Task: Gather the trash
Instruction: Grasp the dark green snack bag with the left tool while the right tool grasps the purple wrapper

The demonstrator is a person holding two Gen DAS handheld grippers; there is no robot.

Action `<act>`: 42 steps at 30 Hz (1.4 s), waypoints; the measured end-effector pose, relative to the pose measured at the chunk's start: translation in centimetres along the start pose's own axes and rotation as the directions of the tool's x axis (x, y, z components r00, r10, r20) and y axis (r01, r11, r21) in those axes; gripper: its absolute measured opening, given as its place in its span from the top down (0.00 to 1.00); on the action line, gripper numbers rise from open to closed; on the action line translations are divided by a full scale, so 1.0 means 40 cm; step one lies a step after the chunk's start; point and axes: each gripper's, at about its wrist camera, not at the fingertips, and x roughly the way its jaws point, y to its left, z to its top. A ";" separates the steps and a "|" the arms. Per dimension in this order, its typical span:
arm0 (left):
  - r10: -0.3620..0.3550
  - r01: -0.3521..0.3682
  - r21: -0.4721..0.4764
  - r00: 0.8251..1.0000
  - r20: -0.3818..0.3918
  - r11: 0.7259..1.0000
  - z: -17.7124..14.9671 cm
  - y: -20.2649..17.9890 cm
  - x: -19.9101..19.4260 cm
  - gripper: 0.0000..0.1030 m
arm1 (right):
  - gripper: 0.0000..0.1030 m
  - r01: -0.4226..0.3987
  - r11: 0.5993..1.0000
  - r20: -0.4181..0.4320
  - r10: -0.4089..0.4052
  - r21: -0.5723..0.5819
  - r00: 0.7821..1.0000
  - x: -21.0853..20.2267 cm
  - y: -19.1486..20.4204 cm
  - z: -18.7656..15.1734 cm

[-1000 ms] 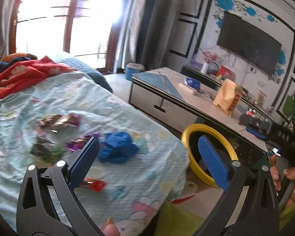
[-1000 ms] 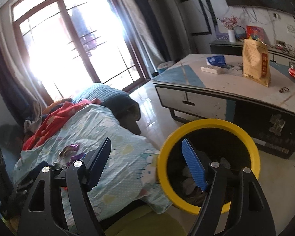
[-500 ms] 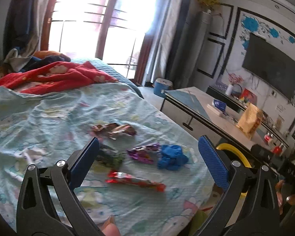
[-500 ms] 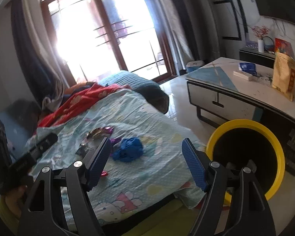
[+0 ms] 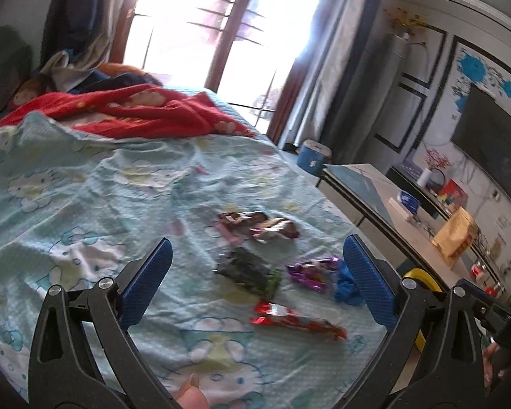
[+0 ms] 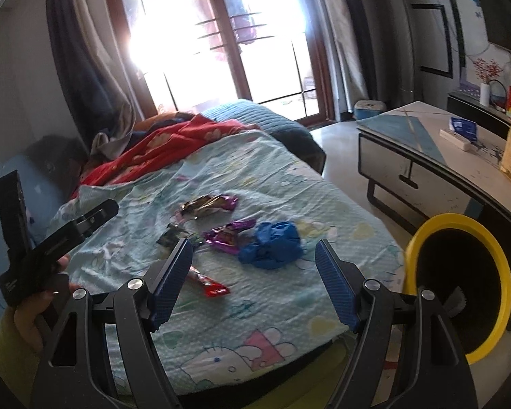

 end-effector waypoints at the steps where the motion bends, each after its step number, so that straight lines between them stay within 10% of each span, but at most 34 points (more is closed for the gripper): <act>1: 0.003 -0.003 -0.014 1.000 -0.005 1.000 0.001 0.015 0.005 0.11 | 0.30 -0.001 1.000 -0.008 0.001 -0.005 1.000 0.009 0.009 0.003; 26: -0.044 0.034 -0.063 0.985 -0.166 0.997 -0.052 0.080 0.157 0.30 | 0.41 -0.036 0.999 -0.192 0.037 0.011 0.981 0.310 0.062 0.052; 42: -0.099 0.075 -0.106 0.966 -0.240 0.992 -0.071 0.060 0.246 0.47 | 0.76 -0.083 0.977 -0.315 0.143 0.198 0.938 0.433 0.020 0.065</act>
